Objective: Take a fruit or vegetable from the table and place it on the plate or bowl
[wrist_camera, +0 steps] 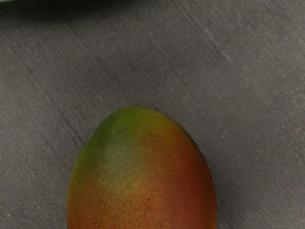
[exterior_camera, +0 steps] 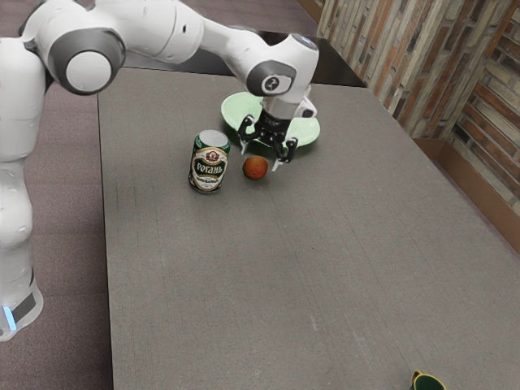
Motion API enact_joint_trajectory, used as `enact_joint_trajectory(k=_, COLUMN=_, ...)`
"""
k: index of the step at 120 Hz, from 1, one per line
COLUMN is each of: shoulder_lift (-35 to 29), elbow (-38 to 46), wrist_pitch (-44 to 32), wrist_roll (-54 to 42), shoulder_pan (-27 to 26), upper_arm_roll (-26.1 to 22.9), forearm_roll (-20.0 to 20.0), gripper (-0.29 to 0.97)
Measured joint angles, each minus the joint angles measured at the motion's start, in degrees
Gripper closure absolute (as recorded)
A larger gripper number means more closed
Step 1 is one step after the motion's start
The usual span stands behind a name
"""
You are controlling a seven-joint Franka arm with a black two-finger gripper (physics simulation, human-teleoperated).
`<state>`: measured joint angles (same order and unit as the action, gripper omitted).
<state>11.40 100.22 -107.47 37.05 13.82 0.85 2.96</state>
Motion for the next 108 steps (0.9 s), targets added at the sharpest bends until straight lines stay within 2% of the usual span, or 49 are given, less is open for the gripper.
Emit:
enact_joint_trajectory(k=80, shoulder_lift=2.5, elbow=0.5, wrist_pitch=0.0, wrist_roll=-0.7, shoulder_pan=0.0, upper_arm_roll=1.1, forearm_roll=-2.1, gripper=0.00)
enact_joint_trajectory(k=88, shoulder_lift=2.6, elbow=0.5, wrist_pitch=0.0, wrist_roll=-0.7, shoulder_pan=0.0, upper_arm_roll=1.1, forearm_roll=-2.2, gripper=0.08)
enact_joint_trajectory(k=108, shoulder_lift=2.6, elbow=0.3, wrist_pitch=0.0, wrist_roll=-0.4, shoulder_pan=-0.1, upper_arm_roll=1.3, forearm_roll=-2.4, gripper=0.38)
